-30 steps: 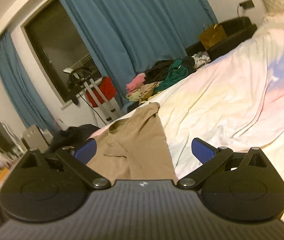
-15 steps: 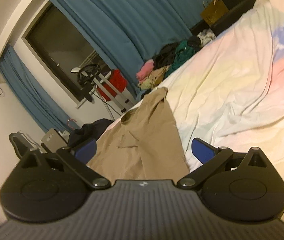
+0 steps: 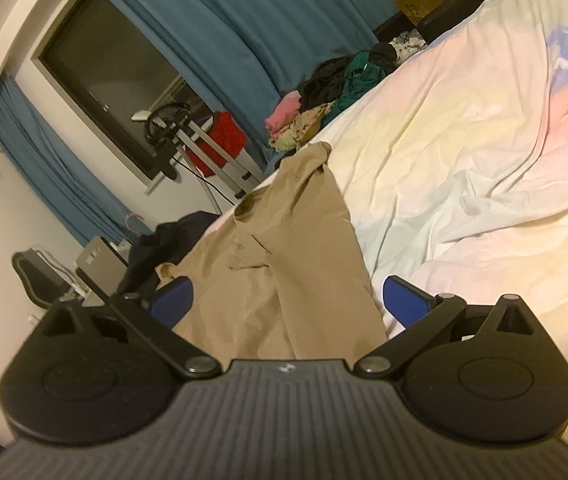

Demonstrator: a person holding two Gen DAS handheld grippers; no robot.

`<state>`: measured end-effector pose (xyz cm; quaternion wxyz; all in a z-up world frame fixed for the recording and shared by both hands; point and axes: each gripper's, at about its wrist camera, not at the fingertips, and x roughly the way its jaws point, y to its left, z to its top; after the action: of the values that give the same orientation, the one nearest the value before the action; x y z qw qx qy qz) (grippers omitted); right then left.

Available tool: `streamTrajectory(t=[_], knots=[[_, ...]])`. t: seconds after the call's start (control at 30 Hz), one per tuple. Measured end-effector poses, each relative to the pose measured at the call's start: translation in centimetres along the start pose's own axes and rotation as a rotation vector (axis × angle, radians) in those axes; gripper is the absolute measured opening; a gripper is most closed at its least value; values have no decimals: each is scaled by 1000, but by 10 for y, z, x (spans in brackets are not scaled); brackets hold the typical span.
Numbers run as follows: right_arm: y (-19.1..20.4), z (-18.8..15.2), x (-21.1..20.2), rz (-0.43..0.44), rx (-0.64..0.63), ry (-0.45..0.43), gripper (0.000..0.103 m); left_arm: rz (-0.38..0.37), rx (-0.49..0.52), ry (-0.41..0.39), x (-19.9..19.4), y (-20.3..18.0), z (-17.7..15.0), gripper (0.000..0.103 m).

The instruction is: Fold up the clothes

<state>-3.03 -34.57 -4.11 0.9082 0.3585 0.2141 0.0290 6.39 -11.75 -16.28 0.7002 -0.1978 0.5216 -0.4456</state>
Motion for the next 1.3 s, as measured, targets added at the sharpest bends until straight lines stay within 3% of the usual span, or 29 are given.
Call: streamTrajectory(t=[0.07,0.1,0.13,0.2,0.23,0.5,0.7,0.77,0.83,0.9,1.0,1.1,1.17,1.23,1.3], knots=[[1,-1,2,-11,-5,6,103,6,16,-5,-1,-2,0,59],[1,-1,4,-16,-8,9,103,8,17,-7,-2,-2,0,46],[1,-2,4,-22,-11,9,103,10,18,-10,-3,-2,-1,25],[2,-2,4,-34,-18,9,103,5,-7,-12,-9,0,2,8],[1,-2,3,-38,-19,8,103,11,-11,-21,-16,-3,2,6],[-1,-2,-1,-42,-15,0,103,-26,-63,-103,-82,-20,3,1],[-1,-1,-3,-39,-19,-1,103,8,-95,-151,-88,-12,0,3],[0,-1,-3,-38,-22,2,103,9,-85,-155,-88,-4,-3,13],[1,-2,-2,-36,-27,5,103,16,-95,-165,-77,1,-1,36],[2,-2,-1,-39,-30,8,103,3,-112,-155,-66,6,2,50],[4,-4,1,-48,-46,13,103,-29,-122,-108,-45,10,6,53],[7,-5,4,-58,-63,19,103,-10,-102,-85,-40,12,2,49],[8,-7,6,-64,-75,23,103,-10,-91,-79,-38,13,0,36],[10,-8,7,-71,-86,27,103,-20,-83,-88,-41,12,-1,11],[11,-9,9,-77,-98,31,103,-24,-64,-109,-51,11,-2,6]])
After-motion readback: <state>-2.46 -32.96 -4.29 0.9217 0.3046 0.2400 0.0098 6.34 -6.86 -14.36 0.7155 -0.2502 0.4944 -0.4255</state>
